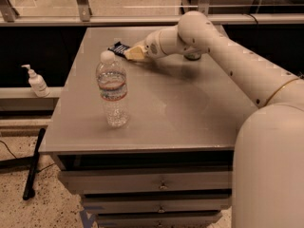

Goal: Pick rxbar blueberry

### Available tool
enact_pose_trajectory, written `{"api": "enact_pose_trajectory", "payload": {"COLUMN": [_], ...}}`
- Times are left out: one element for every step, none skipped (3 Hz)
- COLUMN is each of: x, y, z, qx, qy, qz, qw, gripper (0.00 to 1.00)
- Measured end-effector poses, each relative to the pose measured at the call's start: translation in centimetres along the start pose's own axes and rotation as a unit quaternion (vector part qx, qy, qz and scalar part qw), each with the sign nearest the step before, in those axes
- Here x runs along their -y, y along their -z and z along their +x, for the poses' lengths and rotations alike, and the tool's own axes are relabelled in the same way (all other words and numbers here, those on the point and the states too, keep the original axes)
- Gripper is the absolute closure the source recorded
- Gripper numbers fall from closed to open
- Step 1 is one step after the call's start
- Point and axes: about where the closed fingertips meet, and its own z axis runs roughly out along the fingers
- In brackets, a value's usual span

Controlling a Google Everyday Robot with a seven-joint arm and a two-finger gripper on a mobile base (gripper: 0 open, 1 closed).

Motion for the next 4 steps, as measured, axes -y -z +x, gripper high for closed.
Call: {"api": "enact_pose_trajectory", "payload": {"x": [0.0, -0.2, -0.3, -0.4], "y": [0.1, 0.4, 1.2, 2.3], "z": [-0.1, -0.7, -2.7, -4.8], "qx": [0.002, 0.007, 0.021, 0.033], "qy": [0.002, 0.008, 0.024, 0.043], "qz": [0.003, 0.004, 0.007, 0.012], "qw": [1.0000, 0.9999, 0.9995, 0.9985], "gripper": [0.88, 1.00, 1.00, 1.00]}}
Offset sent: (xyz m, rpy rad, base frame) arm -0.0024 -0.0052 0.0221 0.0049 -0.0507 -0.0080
